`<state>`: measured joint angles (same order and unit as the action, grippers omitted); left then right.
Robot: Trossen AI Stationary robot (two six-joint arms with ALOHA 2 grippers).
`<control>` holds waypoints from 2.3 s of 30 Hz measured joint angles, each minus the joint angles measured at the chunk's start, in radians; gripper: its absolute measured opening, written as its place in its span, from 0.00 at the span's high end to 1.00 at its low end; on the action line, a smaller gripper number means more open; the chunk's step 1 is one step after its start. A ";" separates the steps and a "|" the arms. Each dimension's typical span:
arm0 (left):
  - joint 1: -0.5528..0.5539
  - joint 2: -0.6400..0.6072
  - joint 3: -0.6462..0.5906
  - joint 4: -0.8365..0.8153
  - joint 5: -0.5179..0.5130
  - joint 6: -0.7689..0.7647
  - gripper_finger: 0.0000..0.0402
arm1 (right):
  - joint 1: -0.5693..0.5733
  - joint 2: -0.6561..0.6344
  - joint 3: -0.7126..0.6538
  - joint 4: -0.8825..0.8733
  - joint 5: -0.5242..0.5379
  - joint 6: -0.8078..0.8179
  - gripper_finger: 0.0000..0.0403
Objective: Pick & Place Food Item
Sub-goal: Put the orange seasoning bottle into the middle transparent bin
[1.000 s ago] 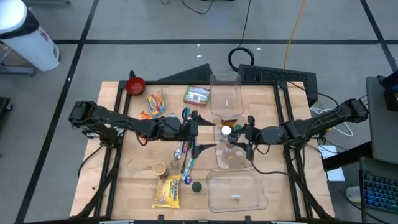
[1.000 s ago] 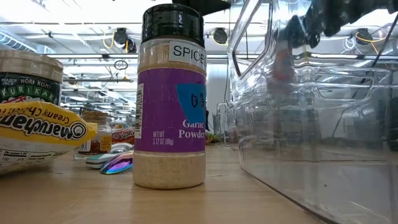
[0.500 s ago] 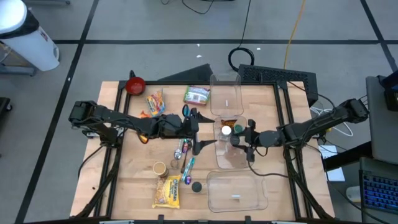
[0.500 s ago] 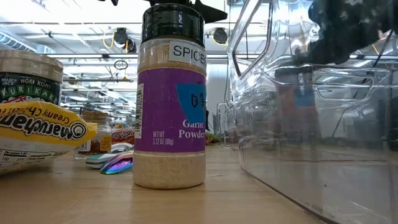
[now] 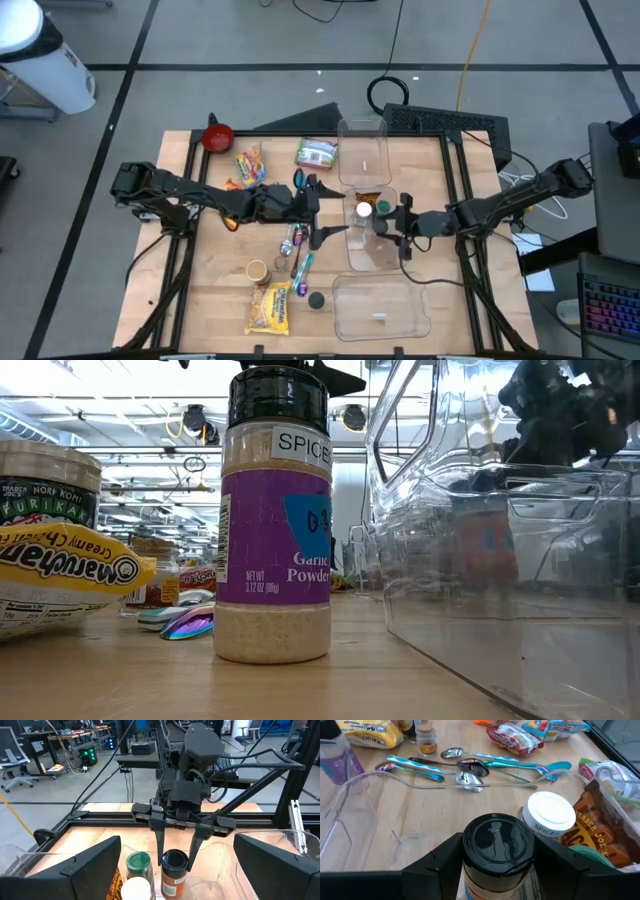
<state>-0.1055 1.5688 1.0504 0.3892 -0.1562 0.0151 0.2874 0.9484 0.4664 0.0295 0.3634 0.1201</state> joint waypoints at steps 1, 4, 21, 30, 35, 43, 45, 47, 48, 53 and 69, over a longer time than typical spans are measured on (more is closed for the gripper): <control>0.000 0.000 0.000 -0.002 0.000 0.000 0.02 | 0.000 -0.008 0.000 -0.005 0.000 0.001 0.51; 0.000 0.000 0.000 -0.006 0.002 0.002 0.02 | 0.000 -0.032 -0.007 0.000 0.000 0.014 0.51; -0.001 0.000 0.000 -0.004 0.002 0.002 0.02 | 0.000 -0.170 -0.186 0.130 0.002 -0.031 0.51; -0.001 0.000 0.000 -0.004 0.001 0.003 0.02 | 0.000 -0.171 -0.249 0.227 0.001 -0.061 0.51; -0.001 0.000 0.000 -0.004 0.001 0.003 0.02 | 0.000 -0.170 -0.250 0.197 -0.002 -0.055 0.51; -0.001 0.000 0.000 -0.004 0.001 0.003 0.02 | 0.000 -0.170 -0.250 0.182 -0.002 -0.027 0.47; -0.001 0.000 0.000 -0.004 0.001 0.002 0.02 | 0.000 -0.170 -0.250 0.182 -0.002 -0.027 0.47; -0.001 0.000 0.000 -0.004 0.001 0.003 0.02 | 0.000 -0.170 -0.250 0.181 -0.002 -0.027 0.46; -0.001 0.000 0.000 -0.004 0.001 0.002 0.02 | 0.000 -0.170 -0.250 0.181 -0.002 -0.027 0.46; -0.001 0.000 0.000 -0.004 0.001 0.002 0.02 | 0.000 -0.169 -0.250 0.182 -0.001 -0.027 0.44; -0.001 0.000 0.000 -0.004 0.001 0.000 0.02 | 0.000 -0.169 -0.250 0.190 -0.001 0.011 0.37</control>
<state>-0.1066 1.5688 1.0500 0.3855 -0.1555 0.0151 0.2877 0.7794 0.2161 0.2199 0.3626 0.1307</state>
